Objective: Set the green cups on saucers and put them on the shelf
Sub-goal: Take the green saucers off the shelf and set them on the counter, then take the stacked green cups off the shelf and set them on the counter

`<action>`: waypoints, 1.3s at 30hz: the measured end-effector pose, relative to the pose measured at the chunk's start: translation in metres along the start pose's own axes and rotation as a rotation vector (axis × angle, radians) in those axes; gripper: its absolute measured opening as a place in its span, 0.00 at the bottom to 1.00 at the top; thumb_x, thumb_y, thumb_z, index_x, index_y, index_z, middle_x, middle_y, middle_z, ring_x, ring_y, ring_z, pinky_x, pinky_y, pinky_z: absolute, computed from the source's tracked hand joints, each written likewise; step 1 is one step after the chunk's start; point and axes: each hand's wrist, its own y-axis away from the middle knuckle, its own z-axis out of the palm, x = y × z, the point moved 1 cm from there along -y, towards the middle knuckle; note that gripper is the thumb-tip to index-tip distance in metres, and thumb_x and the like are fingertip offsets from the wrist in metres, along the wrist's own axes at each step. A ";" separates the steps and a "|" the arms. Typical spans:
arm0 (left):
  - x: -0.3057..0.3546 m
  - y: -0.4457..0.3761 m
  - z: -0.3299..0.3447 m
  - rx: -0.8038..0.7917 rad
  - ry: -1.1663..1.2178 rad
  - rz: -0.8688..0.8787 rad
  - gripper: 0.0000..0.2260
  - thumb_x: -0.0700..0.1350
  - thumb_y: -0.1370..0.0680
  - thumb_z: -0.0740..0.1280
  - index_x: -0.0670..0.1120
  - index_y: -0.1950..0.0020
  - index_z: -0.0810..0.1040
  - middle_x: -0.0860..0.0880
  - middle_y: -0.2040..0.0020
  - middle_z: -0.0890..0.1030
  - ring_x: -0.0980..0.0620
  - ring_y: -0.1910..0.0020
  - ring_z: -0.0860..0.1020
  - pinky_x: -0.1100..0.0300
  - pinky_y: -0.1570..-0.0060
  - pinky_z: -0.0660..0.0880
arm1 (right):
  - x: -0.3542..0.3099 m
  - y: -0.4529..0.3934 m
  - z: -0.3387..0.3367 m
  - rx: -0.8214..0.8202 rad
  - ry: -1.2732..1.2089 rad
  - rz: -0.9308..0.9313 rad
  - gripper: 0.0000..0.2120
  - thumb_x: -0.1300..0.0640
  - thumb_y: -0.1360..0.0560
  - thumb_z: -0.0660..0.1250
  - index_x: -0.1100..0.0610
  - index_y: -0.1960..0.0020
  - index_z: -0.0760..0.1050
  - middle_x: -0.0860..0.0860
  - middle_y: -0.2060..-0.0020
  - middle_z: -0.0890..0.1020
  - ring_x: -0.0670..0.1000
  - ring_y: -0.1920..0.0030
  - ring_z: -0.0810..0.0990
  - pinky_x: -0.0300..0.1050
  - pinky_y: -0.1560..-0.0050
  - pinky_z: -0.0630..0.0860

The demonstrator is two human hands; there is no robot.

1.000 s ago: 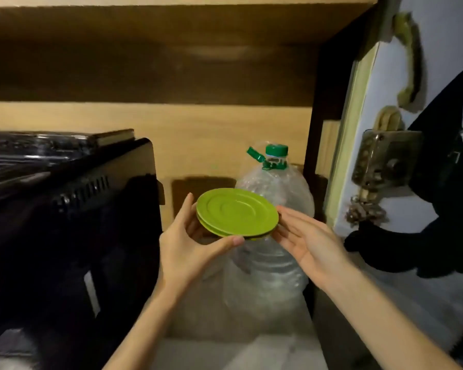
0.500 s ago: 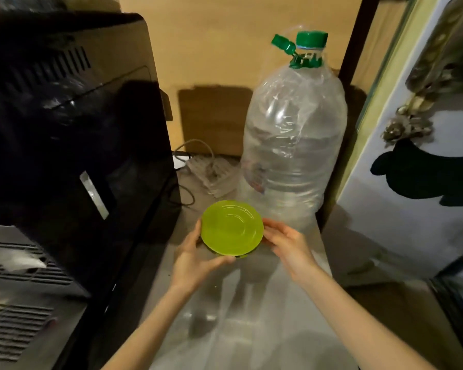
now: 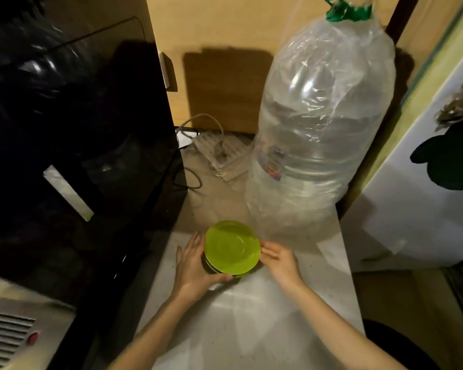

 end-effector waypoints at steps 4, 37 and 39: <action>-0.003 0.002 0.005 0.005 0.032 0.011 0.53 0.67 0.50 0.65 0.45 0.28 0.62 0.44 0.26 0.63 0.48 0.25 0.55 0.50 0.28 0.45 | 0.003 0.001 -0.001 -0.012 0.079 -0.006 0.16 0.73 0.29 0.64 0.68 0.41 0.75 0.63 0.44 0.80 0.52 0.44 0.78 0.40 0.46 0.74; 0.216 -0.041 -0.103 -0.437 0.174 0.264 0.13 0.43 0.27 0.67 0.43 0.43 0.77 0.47 0.56 0.83 0.53 0.60 0.81 0.64 0.64 0.71 | -0.197 0.064 -0.099 -0.081 0.448 -0.397 0.10 0.62 0.28 0.66 0.60 0.47 0.77 0.57 0.61 0.81 0.48 0.61 0.78 0.31 0.66 0.72; 0.245 -0.043 -0.122 -0.418 0.171 0.332 0.13 0.42 0.27 0.67 0.41 0.43 0.77 0.47 0.58 0.82 0.52 0.60 0.81 0.66 0.66 0.74 | -0.227 0.074 -0.111 -0.055 0.459 -0.465 0.12 0.63 0.28 0.67 0.60 0.45 0.77 0.54 0.63 0.80 0.47 0.63 0.78 0.28 0.67 0.72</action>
